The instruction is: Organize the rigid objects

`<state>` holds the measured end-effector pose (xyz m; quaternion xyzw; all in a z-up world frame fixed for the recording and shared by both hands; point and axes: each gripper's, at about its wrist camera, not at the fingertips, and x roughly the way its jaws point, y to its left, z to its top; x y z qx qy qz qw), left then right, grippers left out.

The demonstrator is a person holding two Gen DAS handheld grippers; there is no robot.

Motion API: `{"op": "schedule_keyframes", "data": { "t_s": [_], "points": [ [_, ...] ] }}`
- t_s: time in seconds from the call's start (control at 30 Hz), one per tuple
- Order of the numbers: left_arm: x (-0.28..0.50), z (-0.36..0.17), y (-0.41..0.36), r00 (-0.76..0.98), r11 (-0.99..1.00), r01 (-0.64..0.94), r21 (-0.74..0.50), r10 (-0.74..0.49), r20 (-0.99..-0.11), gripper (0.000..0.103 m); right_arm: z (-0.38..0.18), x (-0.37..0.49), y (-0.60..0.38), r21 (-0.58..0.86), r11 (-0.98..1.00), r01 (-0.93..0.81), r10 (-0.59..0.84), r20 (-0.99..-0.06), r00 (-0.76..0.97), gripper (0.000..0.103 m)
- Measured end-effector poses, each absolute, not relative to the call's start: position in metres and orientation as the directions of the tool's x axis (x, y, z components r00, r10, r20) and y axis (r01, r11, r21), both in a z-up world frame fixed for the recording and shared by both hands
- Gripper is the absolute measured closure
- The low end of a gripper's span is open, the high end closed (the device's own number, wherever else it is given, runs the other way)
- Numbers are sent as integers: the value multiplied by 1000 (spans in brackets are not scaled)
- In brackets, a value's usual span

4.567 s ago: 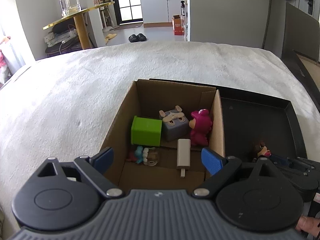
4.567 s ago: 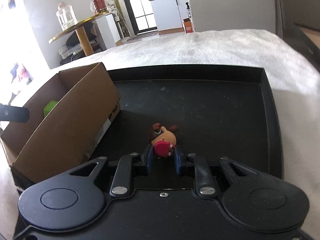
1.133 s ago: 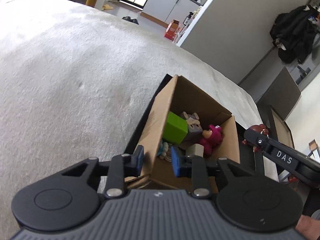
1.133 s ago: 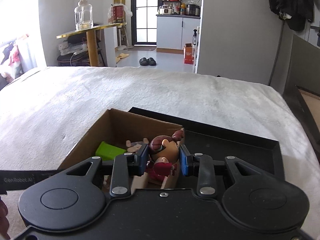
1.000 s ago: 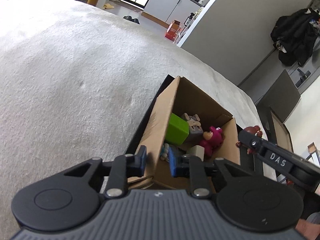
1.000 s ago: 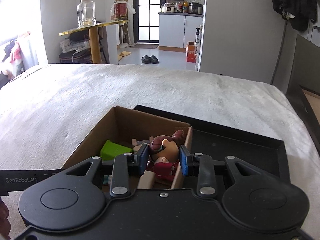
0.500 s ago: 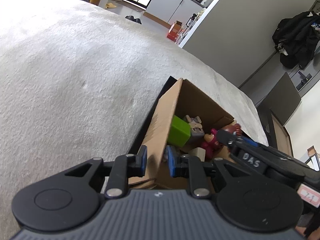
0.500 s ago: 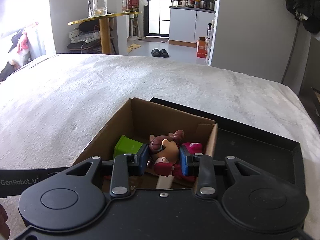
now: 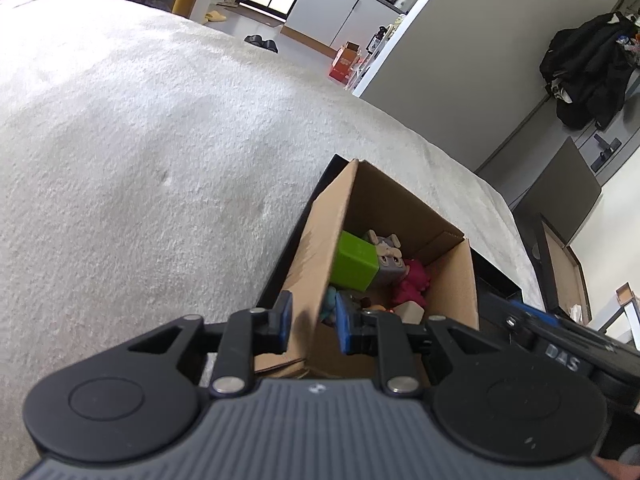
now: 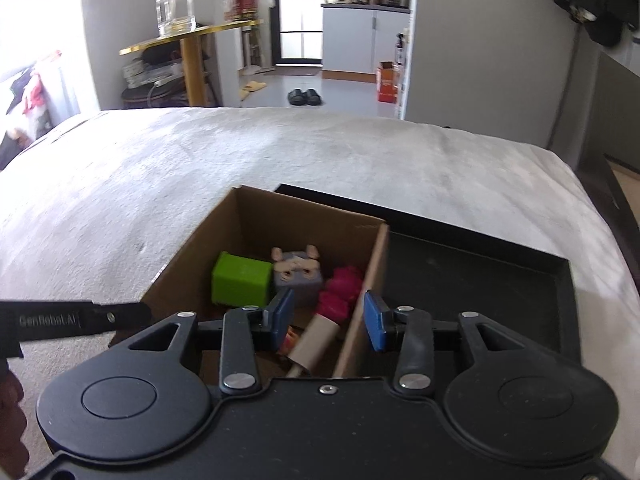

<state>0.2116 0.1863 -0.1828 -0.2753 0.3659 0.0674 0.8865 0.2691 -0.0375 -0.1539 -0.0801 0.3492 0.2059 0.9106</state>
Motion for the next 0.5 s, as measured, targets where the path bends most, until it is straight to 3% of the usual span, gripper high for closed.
{"op": "schedule_keyframes", "data": {
  "t_s": [0.33, 0.5],
  "points": [
    [212, -164, 173, 700, 880, -316, -355, -37, -714, 72, -139, 256, -81, 88, 931, -355, 322, -656, 682, 40],
    [208, -145, 156, 697, 907, -284, -312, -29, -717, 44, -130, 252, -101, 127, 939, -319, 322, -648, 690, 21]
  ]
}}
